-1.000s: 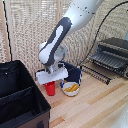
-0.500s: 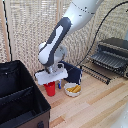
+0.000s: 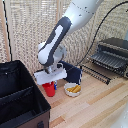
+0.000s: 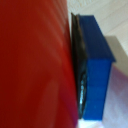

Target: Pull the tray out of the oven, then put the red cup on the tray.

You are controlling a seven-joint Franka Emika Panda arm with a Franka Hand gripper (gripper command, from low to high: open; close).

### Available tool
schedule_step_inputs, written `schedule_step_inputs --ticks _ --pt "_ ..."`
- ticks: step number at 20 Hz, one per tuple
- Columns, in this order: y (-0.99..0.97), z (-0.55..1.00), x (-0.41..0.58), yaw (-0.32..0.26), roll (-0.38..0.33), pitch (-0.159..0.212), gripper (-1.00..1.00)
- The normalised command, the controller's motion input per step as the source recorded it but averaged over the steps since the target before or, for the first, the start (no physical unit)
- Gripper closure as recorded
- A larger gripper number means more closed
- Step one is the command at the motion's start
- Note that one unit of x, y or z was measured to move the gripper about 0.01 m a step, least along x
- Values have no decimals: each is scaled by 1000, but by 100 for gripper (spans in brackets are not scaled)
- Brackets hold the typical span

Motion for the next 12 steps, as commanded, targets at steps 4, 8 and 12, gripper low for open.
schedule_step_inputs --ticks 4,8,12 --pt "26 642 69 -89 41 -128 100" --pt "0 858 111 -137 53 -49 100" --pt "-2 919 189 -156 42 0 100"
